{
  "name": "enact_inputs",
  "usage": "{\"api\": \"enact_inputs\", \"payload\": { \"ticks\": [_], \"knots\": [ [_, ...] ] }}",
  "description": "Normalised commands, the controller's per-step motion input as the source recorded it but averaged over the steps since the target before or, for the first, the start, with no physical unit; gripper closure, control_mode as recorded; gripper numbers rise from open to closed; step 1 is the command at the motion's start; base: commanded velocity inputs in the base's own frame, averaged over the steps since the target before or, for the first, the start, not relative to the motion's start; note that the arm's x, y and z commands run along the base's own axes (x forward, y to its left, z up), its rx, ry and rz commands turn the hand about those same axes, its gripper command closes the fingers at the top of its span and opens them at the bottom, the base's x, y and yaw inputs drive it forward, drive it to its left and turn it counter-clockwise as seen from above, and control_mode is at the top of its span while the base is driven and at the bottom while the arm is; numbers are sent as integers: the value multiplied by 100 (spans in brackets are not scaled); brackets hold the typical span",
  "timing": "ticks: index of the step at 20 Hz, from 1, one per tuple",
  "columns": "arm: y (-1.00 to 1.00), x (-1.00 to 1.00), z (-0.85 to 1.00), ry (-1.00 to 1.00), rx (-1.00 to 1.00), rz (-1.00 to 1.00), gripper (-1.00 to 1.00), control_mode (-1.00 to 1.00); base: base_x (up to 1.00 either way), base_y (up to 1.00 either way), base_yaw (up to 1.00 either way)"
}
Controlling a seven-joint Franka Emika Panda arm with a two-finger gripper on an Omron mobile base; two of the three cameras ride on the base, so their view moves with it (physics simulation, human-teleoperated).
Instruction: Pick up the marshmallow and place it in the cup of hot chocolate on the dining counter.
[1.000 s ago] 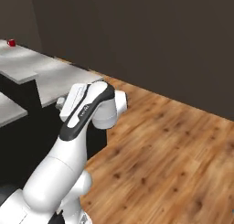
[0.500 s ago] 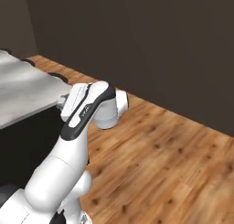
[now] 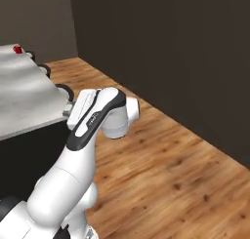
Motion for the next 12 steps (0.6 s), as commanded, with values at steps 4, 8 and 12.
{"api": "enact_inputs", "payload": {
  "ticks": [4, 8, 12],
  "knots": [
    [0, 0, 0, 0, 0, 0, 100, 100, 100, -52, 44],
    [0, 0, 0, 0, 0, 0, 100, 100, 100, -60, 42],
    [0, 0, 0, 0, 0, 0, 100, 100, 100, -53, 44]
  ]
}}
